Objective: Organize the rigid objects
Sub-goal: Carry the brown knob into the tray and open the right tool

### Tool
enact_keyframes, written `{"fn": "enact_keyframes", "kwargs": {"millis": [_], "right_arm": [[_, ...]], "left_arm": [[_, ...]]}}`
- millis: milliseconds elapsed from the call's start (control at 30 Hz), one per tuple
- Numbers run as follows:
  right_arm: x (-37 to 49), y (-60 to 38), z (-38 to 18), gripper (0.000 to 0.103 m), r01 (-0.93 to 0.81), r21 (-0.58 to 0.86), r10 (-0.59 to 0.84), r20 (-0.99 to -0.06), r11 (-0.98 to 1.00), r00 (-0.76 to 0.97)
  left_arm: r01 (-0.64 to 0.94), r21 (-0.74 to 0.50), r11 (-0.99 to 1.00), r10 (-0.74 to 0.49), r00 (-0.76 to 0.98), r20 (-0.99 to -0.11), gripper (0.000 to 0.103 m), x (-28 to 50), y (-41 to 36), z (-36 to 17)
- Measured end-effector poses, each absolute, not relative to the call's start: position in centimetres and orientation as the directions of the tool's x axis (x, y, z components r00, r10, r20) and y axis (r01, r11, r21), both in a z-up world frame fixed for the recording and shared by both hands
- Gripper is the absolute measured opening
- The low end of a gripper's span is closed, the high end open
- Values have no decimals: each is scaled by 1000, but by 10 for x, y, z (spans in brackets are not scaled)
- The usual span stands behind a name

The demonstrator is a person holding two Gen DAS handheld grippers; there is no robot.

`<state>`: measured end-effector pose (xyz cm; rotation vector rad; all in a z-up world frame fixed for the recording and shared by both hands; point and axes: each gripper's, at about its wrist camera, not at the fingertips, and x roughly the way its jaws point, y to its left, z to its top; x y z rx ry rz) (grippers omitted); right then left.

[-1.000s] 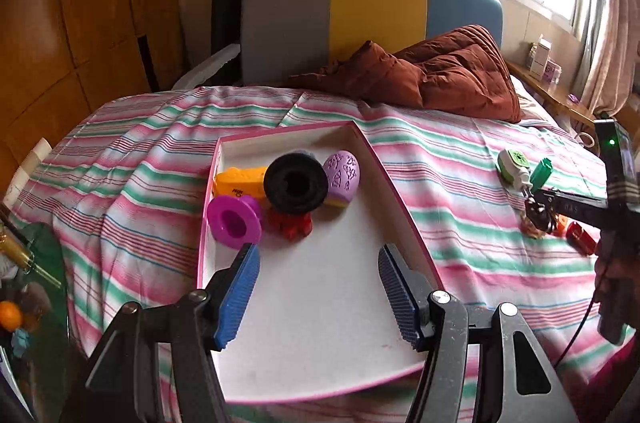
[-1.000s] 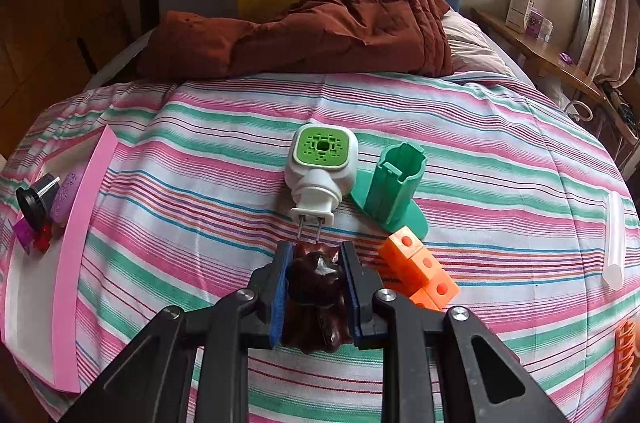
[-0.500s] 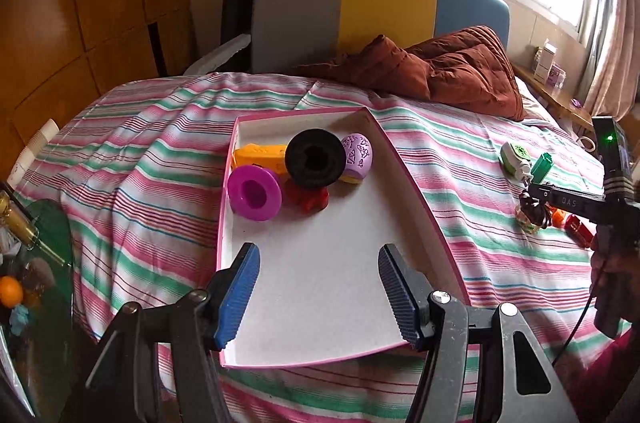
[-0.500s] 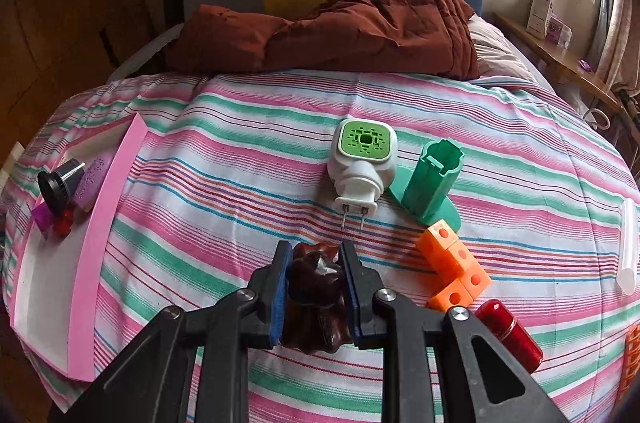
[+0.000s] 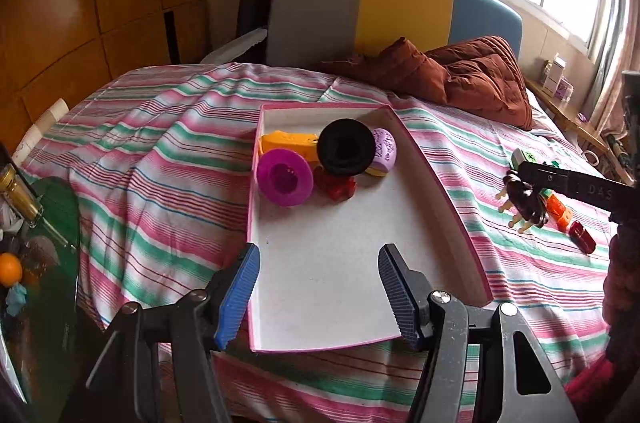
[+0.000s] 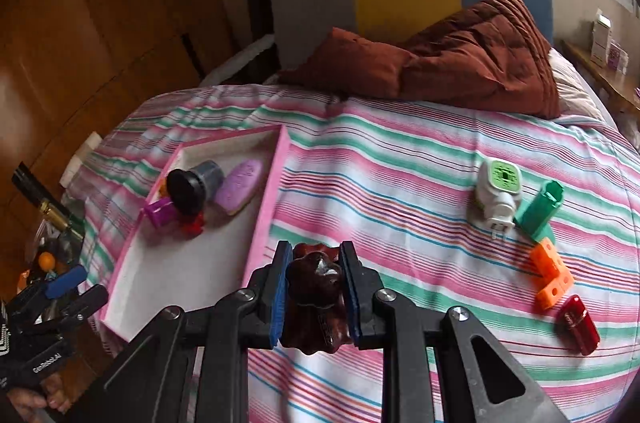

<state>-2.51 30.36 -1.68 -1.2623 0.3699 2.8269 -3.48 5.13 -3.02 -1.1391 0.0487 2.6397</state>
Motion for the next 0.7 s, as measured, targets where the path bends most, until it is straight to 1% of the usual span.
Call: {"fn": "enact_keyframes", "kwargs": {"millis": [200,367,467,533,567,700], "right_arm": [[-45,250,-12,23,8,218,-168,-731,-976,-661],[-71,220,-25,23,59,185,-180,-759,-981,-626],[-87,206,-37,23,69,145,-157,-784,-987,-600],[-97,200,-48,23,62,88,-108,-802,-994,-588],[-103,199,-55,25,57,63,-84,-814,-996,-575],[-107,196,-62,27,59,36,-64,-807,-998,-587]], "left_arm": [[-229,-88,-969,220,-651,-727,62,-38,41,-35],[-220,-98,-971,221,-649,-728,62,-40,36,-37],[-211,-112,-971,224,-642,-733,62,-42,32,-39],[-203,-112,-973,218,-639,-738,62,-44,31,-41],[-201,-114,-973,218,-637,-739,62,-44,30,-41],[-200,-107,-974,212,-636,-742,62,-45,30,-44]]}}
